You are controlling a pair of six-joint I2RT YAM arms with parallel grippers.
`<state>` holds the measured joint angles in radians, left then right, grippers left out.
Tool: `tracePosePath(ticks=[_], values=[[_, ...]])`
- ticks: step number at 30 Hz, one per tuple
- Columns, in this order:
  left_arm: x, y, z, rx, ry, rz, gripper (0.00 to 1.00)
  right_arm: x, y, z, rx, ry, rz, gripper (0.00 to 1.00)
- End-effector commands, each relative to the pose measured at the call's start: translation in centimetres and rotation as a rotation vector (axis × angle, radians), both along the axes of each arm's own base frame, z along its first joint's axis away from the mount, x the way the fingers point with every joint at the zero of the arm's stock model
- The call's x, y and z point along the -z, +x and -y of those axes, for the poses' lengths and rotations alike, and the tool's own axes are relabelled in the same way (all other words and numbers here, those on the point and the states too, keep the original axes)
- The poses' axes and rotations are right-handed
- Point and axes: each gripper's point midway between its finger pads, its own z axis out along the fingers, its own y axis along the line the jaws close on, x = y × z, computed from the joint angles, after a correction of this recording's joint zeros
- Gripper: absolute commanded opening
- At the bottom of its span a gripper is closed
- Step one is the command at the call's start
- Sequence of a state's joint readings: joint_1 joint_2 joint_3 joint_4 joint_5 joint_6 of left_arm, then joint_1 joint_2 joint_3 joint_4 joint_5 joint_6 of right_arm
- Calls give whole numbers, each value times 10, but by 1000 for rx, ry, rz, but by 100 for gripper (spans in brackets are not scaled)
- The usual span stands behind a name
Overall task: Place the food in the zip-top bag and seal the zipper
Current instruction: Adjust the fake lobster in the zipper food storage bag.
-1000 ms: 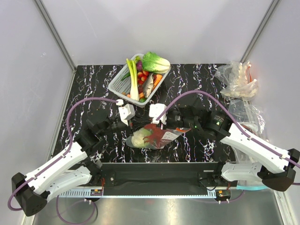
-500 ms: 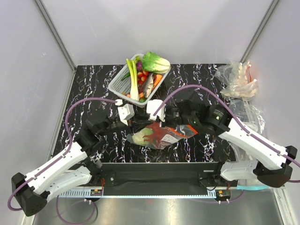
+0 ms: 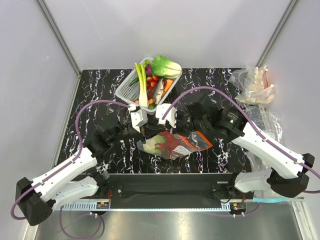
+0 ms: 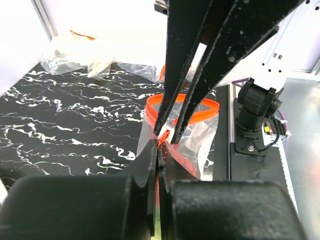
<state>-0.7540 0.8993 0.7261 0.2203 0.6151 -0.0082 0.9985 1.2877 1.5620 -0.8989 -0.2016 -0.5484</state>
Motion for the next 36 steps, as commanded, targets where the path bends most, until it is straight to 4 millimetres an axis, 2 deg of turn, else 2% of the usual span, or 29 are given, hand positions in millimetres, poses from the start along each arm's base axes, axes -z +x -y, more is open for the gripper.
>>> tracePosePath(ticks=[1, 7, 12, 17, 21, 23, 25, 26, 33, 36], values=[[-45, 5, 2, -11, -108, 88, 0, -19, -8, 0, -6, 53, -12, 0], [-47, 23, -13, -159, -140, 74, 0, -4, -7, 15, 58, 2, -35, 0], [-39, 44, -31, -252, -159, 3, 0, 2, -11, 28, 109, -10, -63, 0], [-47, 56, -48, -293, -216, -49, 0, 10, -15, 36, 145, -49, -108, 0], [-52, 64, -56, -325, -237, -76, 0, 5, -17, 37, 196, -43, -161, 1], [-55, 64, -56, -319, -241, -73, 0, 6, -23, 33, 220, -43, -239, 1], [-57, 61, -51, -284, -235, -73, 0, -3, -30, 25, 218, -10, -305, 1], [-57, 60, -50, -273, -233, -76, 0, 0, -30, 21, 219, -23, -328, 1], [-42, 58, -41, -221, -205, -114, 0, -10, -18, 0, 325, 61, -399, 0], [-34, 59, -42, -228, -201, -123, 9, -11, -11, -6, 398, 78, -435, 0]])
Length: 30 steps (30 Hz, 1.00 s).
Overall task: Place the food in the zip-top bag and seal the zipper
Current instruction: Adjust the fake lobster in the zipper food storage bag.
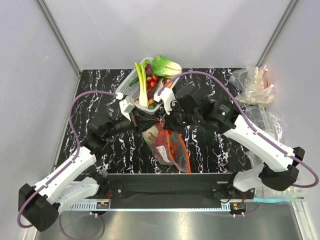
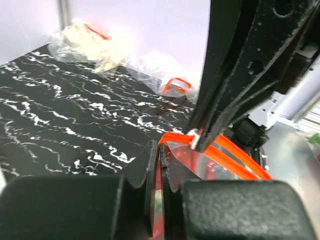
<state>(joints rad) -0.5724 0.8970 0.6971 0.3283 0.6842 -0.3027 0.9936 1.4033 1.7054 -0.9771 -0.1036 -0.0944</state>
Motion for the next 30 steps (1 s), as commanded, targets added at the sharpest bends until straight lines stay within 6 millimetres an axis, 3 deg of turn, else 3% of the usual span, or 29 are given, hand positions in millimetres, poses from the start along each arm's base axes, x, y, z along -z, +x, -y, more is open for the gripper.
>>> tracePosePath(ticks=[1, 4, 8, 10, 18, 22, 28, 30], values=[[-20, 28, -16, -150, -59, 86, 21, -8, -18, 1, 65, 28, -142, 0], [-20, 24, -19, -151, -58, 115, 51, -6, -17, -4, 95, 26, -182, 0], [-24, 17, -28, -178, -56, 155, 65, -1, -10, -11, 129, 21, -200, 0], [-31, 11, -32, -185, -57, 176, 68, -2, -6, -14, 148, 24, -198, 0], [-16, -5, -37, -192, -42, 56, 75, -13, 20, -17, 299, 30, -171, 0], [-7, -16, -25, -178, -13, 24, 76, -6, 35, -19, 385, 17, -177, 0], [13, -7, -7, -309, 88, -20, 82, -5, 47, -22, 464, 51, -198, 0], [17, 6, -14, -409, 95, -32, 85, -3, 47, -22, 475, 54, -208, 0]])
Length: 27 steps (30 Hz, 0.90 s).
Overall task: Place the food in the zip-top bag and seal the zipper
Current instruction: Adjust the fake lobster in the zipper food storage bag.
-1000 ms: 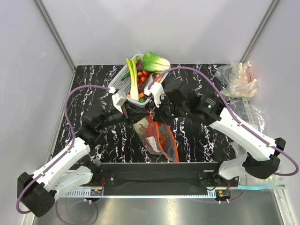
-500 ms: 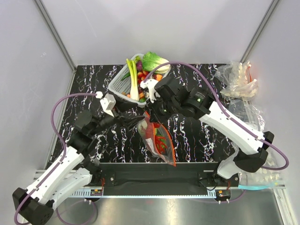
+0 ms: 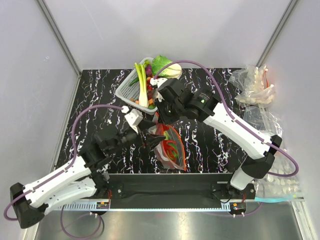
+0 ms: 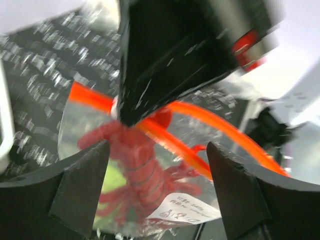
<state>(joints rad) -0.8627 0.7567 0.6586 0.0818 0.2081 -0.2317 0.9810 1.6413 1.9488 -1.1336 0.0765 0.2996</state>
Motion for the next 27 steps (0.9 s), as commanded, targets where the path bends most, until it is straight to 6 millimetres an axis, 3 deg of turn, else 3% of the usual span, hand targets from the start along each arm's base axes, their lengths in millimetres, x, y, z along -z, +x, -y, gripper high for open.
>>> tracePosePath(ticks=[1, 3, 8, 19, 27], values=[[-12, 29, -16, -233, 10, 34, 87, -20, 11, -5, 74, 79, 34, 0], [-5, 36, -16, -272, 37, 21, 93, -16, 12, -4, 87, 74, 25, 0], [-11, 42, -11, -312, 33, 30, 98, -13, 12, -4, 94, 69, 20, 0], [-31, 37, 5, -241, -45, 49, 99, -14, 13, -5, 106, 80, 20, 0], [-30, 39, 13, -233, -66, 32, 99, -17, 12, -6, 120, 102, 11, 0]])
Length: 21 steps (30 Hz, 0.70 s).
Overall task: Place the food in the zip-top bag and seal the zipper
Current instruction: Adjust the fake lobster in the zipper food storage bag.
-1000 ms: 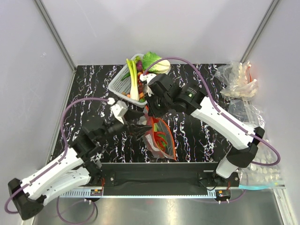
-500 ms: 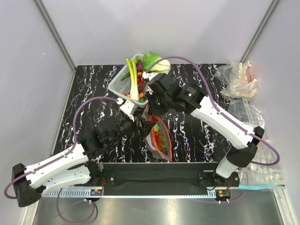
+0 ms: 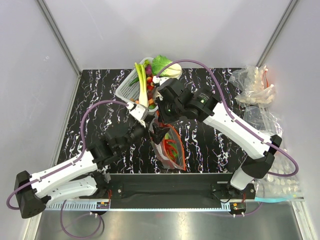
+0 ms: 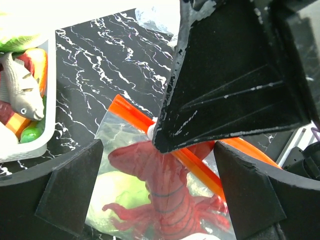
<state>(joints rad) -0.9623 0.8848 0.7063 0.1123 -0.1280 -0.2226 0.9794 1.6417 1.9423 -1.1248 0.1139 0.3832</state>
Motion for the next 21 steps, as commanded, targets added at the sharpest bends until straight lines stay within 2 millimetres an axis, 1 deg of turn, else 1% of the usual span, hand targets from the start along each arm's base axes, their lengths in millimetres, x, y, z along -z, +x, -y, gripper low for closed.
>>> tracePosePath(ticks=[1, 5, 8, 9, 10, 12, 13, 16, 17, 19, 21], values=[[-40, 3, 6, -1, -115, 60, 99, -17, 7, -6, 36, 73, 31, 0], [-35, 11, 3, -43, -77, 56, 98, -16, 5, -4, 32, 67, 26, 1], [-26, 15, -4, -80, -19, 49, 90, -18, 5, -2, 30, 66, 35, 1], [-24, 17, -5, -88, -1, 50, 86, -19, 5, -1, 32, 67, 36, 0], [-19, 17, -6, -92, 17, 41, 85, -20, 5, 0, 32, 68, 39, 0], [-18, 17, -6, -91, 28, 36, 85, -19, 6, 1, 32, 65, 45, 0], [-22, 14, -8, -80, 18, 39, 89, -17, 7, 1, 36, 57, 49, 0], [-35, 3, -7, -29, -21, 55, 97, -10, 11, 1, 41, 39, 55, 0], [-44, -5, -8, 4, -45, 68, 98, -10, 13, 2, 46, 39, 62, 0], [-52, -12, -10, 28, -56, 77, 99, -9, 16, 1, 47, 44, 73, 0], [-62, -17, -17, 34, -71, 95, 99, -10, 20, 2, 48, 48, 86, 0]])
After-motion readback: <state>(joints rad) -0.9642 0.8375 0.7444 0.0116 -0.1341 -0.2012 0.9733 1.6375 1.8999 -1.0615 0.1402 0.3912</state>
